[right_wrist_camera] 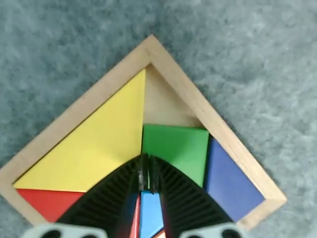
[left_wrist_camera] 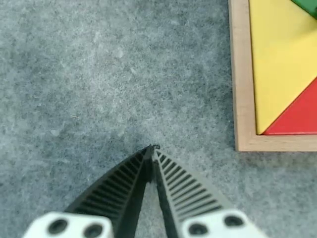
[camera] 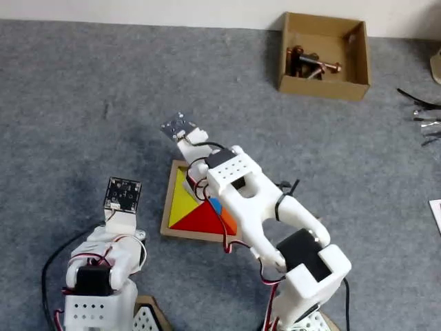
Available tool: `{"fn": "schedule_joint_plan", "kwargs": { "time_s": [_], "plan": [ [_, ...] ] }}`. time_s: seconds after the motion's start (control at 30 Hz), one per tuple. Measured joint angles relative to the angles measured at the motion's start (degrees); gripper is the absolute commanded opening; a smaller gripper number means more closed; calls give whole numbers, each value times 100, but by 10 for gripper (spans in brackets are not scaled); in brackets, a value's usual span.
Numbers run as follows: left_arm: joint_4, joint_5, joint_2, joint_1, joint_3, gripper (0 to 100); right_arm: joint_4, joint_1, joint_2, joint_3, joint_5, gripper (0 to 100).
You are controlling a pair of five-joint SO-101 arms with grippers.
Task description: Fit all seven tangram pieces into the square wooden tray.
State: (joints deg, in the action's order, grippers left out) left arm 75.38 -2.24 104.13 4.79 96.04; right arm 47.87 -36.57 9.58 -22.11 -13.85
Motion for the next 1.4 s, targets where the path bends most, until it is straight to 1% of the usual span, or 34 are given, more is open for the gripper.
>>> {"fn": "schedule_joint_plan", "kwargs": {
  "time_s": [0.23,0.6,0.97,1.07,1.23,1.3,1.4],
  "plan": [
    [0,0,0,0,0,5,0,0,18,0,0,5],
    [0,0,0,0,0,5,862,114,26,79,0,5],
    [0,0,0,0,0,5,1178,141,0,79,0,5],
    [0,0,0,0,0,5,1495,158,-352,0,0,5],
    [0,0,0,0,0,5,1785,466,-1292,-9,-9,6],
    [0,0,0,0,0,5,1960,721,-1626,-9,-9,9],
    [0,0,0,0,0,5,2215,1301,-2013,-9,-9,9]
  ]
}}
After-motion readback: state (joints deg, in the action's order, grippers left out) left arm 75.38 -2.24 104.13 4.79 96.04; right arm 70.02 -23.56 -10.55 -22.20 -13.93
